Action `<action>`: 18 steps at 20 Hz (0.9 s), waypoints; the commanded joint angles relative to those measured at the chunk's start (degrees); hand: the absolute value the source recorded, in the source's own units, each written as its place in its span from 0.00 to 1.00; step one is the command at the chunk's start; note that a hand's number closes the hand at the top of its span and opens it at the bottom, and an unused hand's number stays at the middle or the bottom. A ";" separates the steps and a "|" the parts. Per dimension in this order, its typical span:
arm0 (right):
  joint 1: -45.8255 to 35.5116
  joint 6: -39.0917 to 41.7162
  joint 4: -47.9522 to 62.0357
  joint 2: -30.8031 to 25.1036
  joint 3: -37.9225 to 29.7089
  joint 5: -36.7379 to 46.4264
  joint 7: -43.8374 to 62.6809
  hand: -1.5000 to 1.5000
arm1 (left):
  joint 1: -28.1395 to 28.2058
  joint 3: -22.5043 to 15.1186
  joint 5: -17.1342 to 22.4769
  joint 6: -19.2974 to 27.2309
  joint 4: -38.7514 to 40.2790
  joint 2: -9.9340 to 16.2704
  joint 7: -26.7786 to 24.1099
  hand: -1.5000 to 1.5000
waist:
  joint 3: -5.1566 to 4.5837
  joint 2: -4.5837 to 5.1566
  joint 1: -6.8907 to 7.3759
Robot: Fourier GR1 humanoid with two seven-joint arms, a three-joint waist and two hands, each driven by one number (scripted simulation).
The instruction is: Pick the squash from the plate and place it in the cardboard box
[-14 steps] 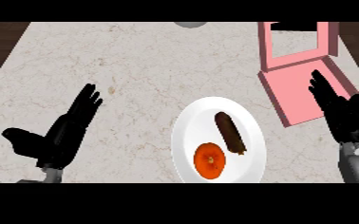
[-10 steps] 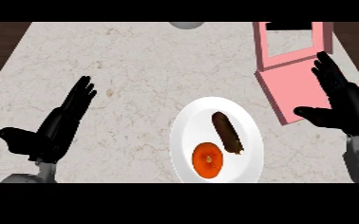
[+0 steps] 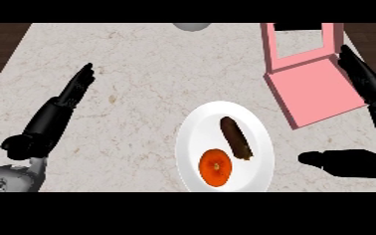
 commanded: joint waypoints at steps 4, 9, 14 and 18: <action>3.94 3.50 -9.41 -5.64 6.02 13.62 -2.94 0.00 | -5.09 -1.39 -2.72 -0.17 -0.10 -1.91 2.69 0.50 | 0.11 0.56 1.36; 3.70 12.09 -15.42 -12.80 10.21 18.77 8.82 0.00 | -5.88 -0.86 -3.84 -0.28 3.11 -2.85 1.18 0.50 | -0.01 0.62 1.51; -1.75 21.56 -19.85 -14.21 21.10 22.88 21.82 0.00 | -6.37 0.12 -3.33 -3.12 6.08 -2.35 -1.65 0.50 | -0.09 0.82 2.56; -8.01 28.08 -23.15 -10.17 29.97 24.30 36.05 0.00 | -9.14 -0.42 -3.77 -2.31 2.88 -3.29 3.63 0.50 | -0.10 0.59 3.00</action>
